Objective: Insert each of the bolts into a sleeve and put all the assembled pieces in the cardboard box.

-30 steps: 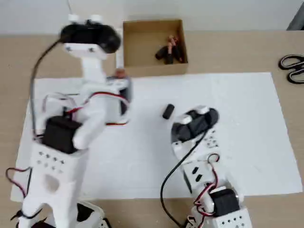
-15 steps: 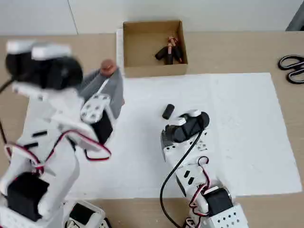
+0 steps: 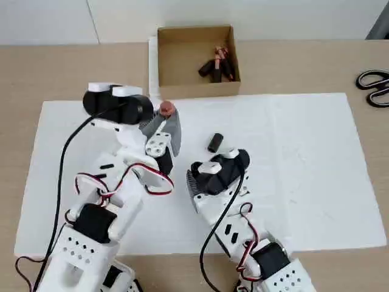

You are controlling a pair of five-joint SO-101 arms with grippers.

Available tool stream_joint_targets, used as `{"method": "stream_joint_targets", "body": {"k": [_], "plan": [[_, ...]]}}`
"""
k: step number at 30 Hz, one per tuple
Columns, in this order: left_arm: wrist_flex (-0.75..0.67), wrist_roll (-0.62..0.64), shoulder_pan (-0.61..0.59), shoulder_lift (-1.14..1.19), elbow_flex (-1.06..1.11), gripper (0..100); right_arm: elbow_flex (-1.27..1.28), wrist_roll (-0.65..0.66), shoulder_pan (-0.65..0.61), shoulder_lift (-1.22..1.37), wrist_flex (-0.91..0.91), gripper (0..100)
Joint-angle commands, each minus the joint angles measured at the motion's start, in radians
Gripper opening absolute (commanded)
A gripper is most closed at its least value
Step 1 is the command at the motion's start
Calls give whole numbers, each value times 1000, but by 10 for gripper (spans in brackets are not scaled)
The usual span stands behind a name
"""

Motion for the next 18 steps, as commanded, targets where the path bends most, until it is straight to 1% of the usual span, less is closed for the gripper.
{"method": "stream_joint_targets", "body": {"k": [1,3,6,11,16,18], "plan": [[-14,31,52,-31,-1,5,-5,2,-5,-15,-31,4],[37,74,69,-31,-31,5,-5,2,-5,-15,-31,4],[95,101,72,-29,-76,5,-5,2,-5,-15,-31,4],[98,110,74,-28,-79,5,-5,2,-7,-15,-31,4],[92,112,75,-25,-73,5,-3,5,-76,-15,-31,4],[71,112,75,-26,-53,5,-3,37,-79,-15,-31,4]]}}
